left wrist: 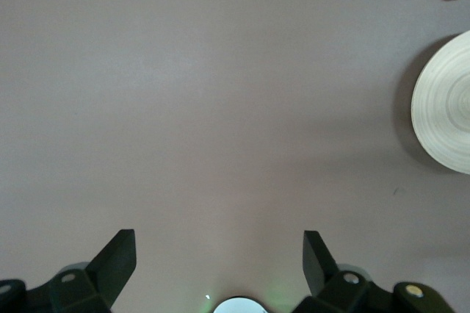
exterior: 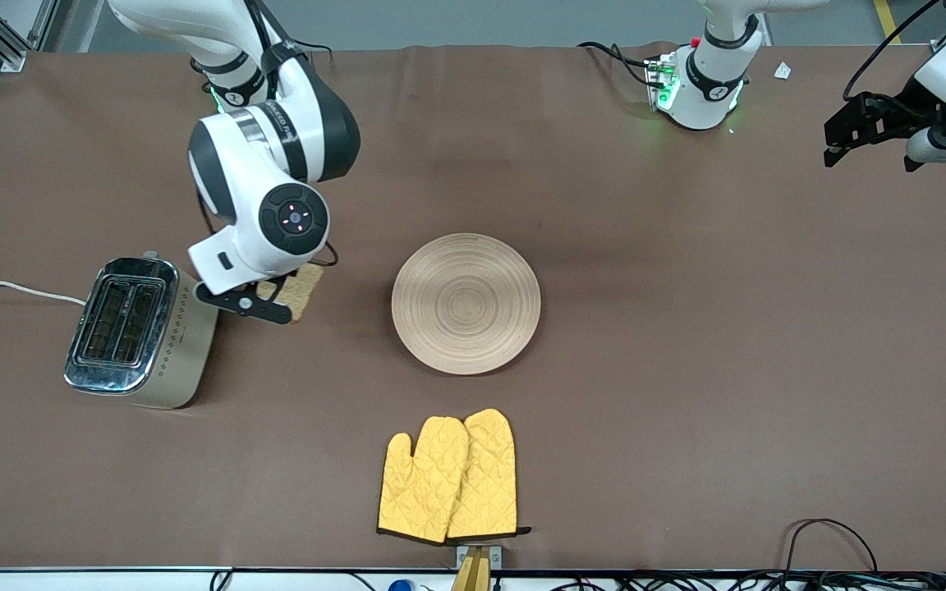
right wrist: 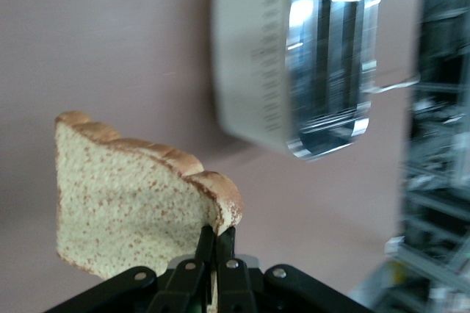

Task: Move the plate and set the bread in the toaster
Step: 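Lift the bread with the right gripper and carry it to the toaster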

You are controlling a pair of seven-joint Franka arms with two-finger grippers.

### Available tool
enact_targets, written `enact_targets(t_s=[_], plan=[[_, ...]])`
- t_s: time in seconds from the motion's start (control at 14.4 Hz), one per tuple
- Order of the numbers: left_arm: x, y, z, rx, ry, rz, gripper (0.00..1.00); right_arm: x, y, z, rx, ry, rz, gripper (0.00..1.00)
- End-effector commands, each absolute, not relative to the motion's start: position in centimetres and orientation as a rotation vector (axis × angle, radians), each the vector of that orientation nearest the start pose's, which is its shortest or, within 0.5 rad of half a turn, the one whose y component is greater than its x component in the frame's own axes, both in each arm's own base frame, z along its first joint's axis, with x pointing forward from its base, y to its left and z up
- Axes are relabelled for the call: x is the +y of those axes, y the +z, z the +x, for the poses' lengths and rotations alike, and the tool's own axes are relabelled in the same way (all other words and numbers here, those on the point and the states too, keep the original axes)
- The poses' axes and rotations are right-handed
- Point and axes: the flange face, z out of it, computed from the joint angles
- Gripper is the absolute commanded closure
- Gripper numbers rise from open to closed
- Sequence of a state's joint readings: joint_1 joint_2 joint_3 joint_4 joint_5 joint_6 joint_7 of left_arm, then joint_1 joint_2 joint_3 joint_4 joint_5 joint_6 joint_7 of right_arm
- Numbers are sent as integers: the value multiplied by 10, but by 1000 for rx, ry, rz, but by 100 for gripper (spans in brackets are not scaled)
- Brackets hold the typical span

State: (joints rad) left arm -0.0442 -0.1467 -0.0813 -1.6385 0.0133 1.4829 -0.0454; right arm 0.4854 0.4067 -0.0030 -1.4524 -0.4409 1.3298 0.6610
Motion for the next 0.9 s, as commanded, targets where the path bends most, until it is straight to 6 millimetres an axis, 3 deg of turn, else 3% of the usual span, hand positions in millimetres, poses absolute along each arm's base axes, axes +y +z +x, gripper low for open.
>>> enact_targets(t_s=[0.0, 0.21, 0.42, 0.48, 0.69, 0.83], plan=[[-66, 664, 492, -12, -20, -3098, 0, 209, 444, 574, -145, -274, 2343, 99], [-79, 662, 497, -24, -17, -3097, 0, 143, 456, 592, -56, -368, 2225, 100], [-74, 664, 499, -17, -28, -3098, 0, 82, 481, 614, -65, -384, 2192, 100], [-74, 663, 501, -19, -26, -3100, 0, 64, 481, 618, -28, -420, 2170, 100], [-71, 657, 507, -21, -8, -3102, 0, 38, 459, 638, -15, -483, 2140, 100], [-70, 659, 508, -25, -15, -3103, 0, 38, 439, 643, -3, -516, 2123, 100]])
